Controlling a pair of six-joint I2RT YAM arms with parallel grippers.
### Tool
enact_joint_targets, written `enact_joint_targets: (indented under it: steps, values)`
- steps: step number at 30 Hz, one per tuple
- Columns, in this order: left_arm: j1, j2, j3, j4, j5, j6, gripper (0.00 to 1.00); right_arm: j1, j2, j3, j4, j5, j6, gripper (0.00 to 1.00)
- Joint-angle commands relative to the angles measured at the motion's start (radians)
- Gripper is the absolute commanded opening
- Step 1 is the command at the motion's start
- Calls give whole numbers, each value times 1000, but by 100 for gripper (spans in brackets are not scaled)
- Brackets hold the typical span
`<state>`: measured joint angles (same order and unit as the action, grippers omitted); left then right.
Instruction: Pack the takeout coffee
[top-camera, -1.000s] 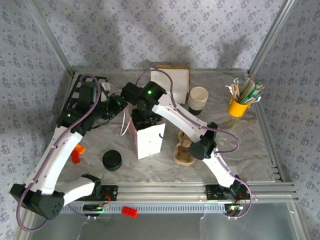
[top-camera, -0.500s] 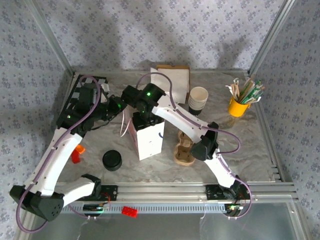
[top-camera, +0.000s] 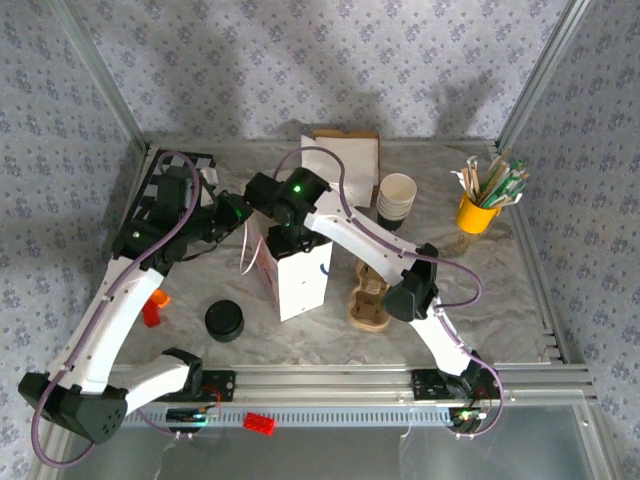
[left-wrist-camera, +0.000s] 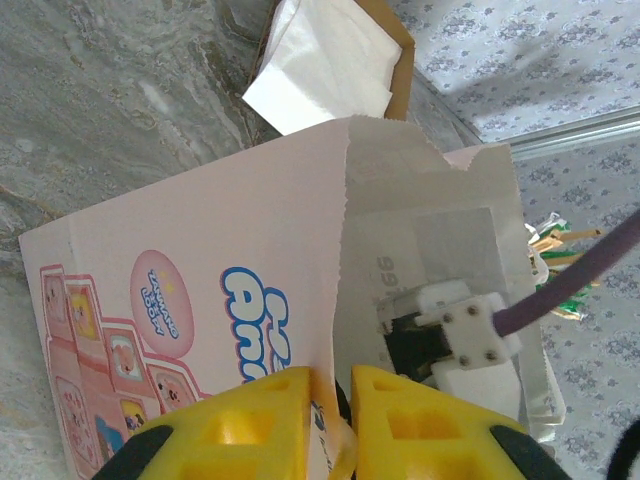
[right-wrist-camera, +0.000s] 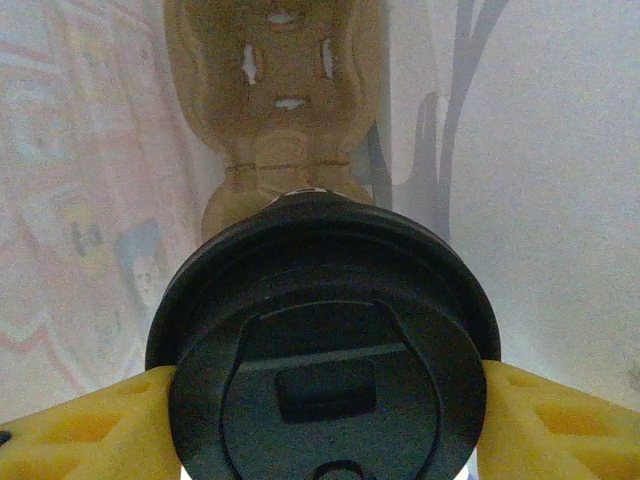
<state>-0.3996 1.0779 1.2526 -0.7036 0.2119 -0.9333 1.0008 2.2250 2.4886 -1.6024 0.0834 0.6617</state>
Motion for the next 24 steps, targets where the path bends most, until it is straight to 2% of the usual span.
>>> enact_joint_targets:
  steps: [1,14,18,24]
  values:
    - [-3,-22,1,4,-8,14,18,-6,-16,-57,-95,4,-6,66]
    - [-4,-25,1,2,9,31,22,-4,-54,-129,6,-21,-23,66]
    - [-7,-31,-6,13,44,21,25,-13,-58,-138,23,-31,-24,66]
    - [-12,-42,-26,14,43,5,23,-34,-43,-77,6,-66,-19,65]
